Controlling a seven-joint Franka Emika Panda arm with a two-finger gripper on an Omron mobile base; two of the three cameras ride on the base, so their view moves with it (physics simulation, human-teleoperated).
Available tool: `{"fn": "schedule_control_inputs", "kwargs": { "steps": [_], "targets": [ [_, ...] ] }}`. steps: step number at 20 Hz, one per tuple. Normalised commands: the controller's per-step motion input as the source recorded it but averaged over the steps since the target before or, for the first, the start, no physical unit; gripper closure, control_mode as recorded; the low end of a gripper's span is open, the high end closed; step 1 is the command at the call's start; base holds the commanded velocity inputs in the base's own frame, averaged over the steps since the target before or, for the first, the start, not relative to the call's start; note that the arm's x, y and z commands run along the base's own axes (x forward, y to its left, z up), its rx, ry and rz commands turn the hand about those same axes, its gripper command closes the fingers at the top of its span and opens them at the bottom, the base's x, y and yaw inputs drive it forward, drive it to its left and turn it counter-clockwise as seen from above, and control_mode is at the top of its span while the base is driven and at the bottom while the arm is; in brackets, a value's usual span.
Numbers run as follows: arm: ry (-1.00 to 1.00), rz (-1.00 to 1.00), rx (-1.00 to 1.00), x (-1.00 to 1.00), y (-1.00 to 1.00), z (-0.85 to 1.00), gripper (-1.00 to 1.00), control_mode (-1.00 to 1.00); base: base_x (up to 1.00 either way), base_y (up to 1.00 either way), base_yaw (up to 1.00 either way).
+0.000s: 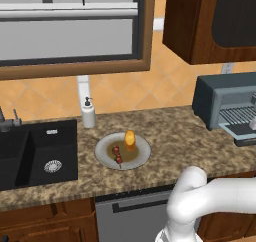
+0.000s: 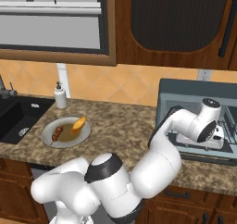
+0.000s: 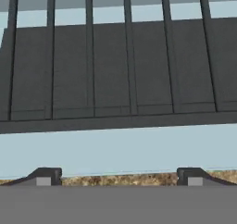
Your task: Pick up the kebab skewer and baguette bread, and place them inside the toaster oven. Close the toaster oven door and start by setting the timer.
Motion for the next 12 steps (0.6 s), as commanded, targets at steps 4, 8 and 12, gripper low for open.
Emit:
{"fn": "schedule_control_inputs", "kwargs": {
  "steps": [4, 8, 12],
  "targets": [
    [0.11, 0.0, 0.0, -0.68, 0.0, 0.19, -1.0, -1.0, 0.0, 0.0, 0.0],
    [0.15, 0.0, 0.0, -0.4, 0.53, 0.57, -1.0, -1.0, 0.0, 0.0, 0.0],
    [0.06, 0.0, 0.0, -0.19, 0.94, 0.25, -1.0, -1.0, 0.0, 0.0, 0.0]
  ]
}}
